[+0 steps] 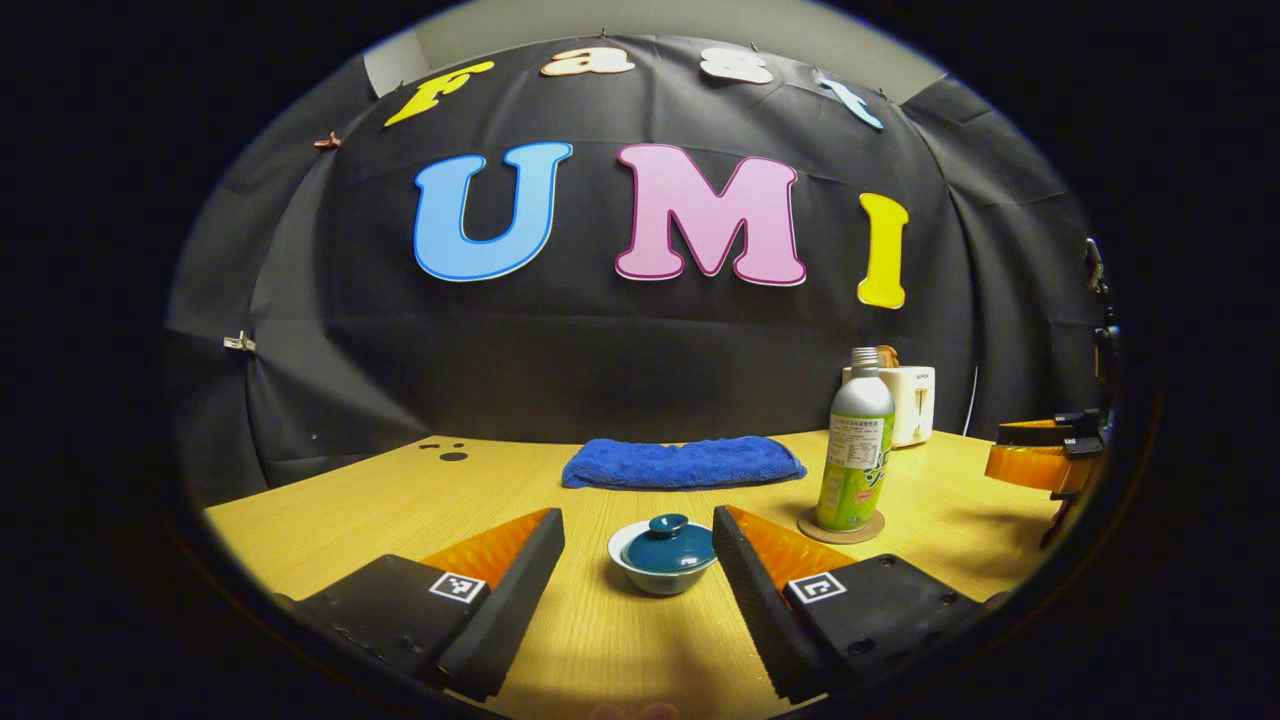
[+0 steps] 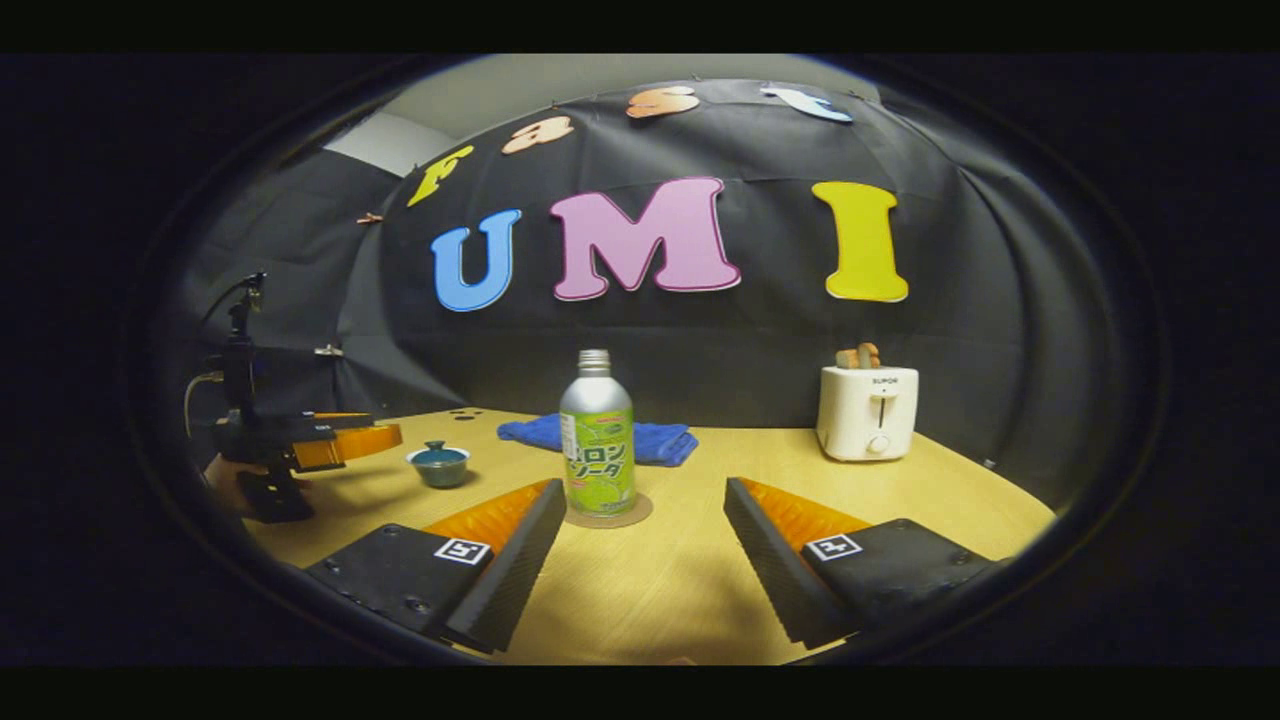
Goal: Open the teacup lid with one hand, grasp the water bottle and pour water into the teacup with the other hand; after pouring, place the water bottle on the coaster and then close the teacup lid.
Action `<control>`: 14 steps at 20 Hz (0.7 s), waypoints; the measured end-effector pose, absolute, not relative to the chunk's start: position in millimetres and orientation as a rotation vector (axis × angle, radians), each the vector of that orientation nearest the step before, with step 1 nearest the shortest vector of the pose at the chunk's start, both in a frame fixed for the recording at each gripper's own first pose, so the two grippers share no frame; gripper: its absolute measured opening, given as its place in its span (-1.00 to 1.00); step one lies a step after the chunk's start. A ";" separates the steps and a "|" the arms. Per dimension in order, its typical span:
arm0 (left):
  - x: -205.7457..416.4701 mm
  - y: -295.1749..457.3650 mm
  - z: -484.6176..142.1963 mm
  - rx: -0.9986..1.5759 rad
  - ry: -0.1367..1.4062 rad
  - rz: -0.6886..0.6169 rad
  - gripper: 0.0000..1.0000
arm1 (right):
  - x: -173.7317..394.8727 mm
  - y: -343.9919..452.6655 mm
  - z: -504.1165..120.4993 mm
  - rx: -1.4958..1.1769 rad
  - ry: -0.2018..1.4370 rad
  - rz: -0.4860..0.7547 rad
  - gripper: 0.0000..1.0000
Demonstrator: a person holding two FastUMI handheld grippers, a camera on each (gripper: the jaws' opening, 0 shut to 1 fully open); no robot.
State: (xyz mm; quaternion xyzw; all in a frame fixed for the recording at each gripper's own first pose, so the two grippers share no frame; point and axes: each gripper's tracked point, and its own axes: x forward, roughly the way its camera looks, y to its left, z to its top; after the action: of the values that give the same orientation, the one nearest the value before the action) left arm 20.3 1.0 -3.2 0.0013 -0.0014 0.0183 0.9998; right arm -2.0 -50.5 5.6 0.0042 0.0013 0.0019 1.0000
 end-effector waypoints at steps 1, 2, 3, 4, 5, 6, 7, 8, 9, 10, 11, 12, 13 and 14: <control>20.1 1.1 -2.6 0.003 -0.003 0.036 0.89 | -1.1 -51.0 5.6 0.008 0.003 -0.003 0.96; 20.4 1.1 -3.1 0.003 -0.003 0.036 0.89 | 0.1 -50.8 5.5 0.007 0.003 -0.007 0.96; 20.2 1.1 -2.6 0.003 -0.003 0.037 0.89 | 1.1 -49.9 5.1 0.008 0.003 -0.008 0.96; 20.4 0.8 -3.0 0.003 -0.003 0.037 0.89 | 2.0 -48.5 5.2 0.008 0.003 -0.009 0.97; 20.3 0.9 -2.4 0.003 -0.002 0.037 0.89 | 2.1 -48.7 5.2 0.007 0.002 -0.009 0.96; 20.1 0.9 -2.7 0.003 -0.003 0.037 0.89 | 1.7 -48.8 5.5 0.008 0.003 -0.009 0.96; 20.0 1.1 -2.5 0.003 -0.002 0.037 0.89 | 1.9 -48.8 5.1 0.008 0.003 -0.009 0.96; 19.6 0.8 -3.0 0.003 -0.002 0.037 0.89 | 1.8 -48.8 5.1 0.008 0.003 -0.009 0.96; 19.4 0.9 -2.5 0.003 -0.002 0.037 0.88 | 1.8 -48.7 5.1 0.008 0.003 -0.009 0.96; 19.7 0.8 -2.6 0.003 -0.002 0.037 0.89 | 2.0 -48.6 4.7 0.008 0.003 -0.009 0.96; 19.7 0.9 -2.4 0.003 -0.002 0.037 0.89 | 1.9 -48.7 5.0 0.008 0.003 -0.009 0.96; 19.7 0.8 -2.7 0.003 -0.002 0.037 0.89 | 1.9 -48.7 5.0 0.008 0.003 -0.009 0.96; 20.1 1.1 -2.2 0.003 -0.002 0.037 0.89 | 2.0 -48.9 5.0 0.008 0.002 -0.009 0.96; 20.0 1.1 -2.8 0.003 -0.002 0.037 0.89 | 2.0 -48.6 5.2 0.008 0.003 -0.009 0.96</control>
State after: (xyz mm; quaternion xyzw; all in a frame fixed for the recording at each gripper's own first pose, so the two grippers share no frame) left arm 20.0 1.1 -2.8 0.0015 -0.0009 0.0183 0.9998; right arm 2.0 -48.6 5.2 0.0039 0.0013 -0.0046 1.0000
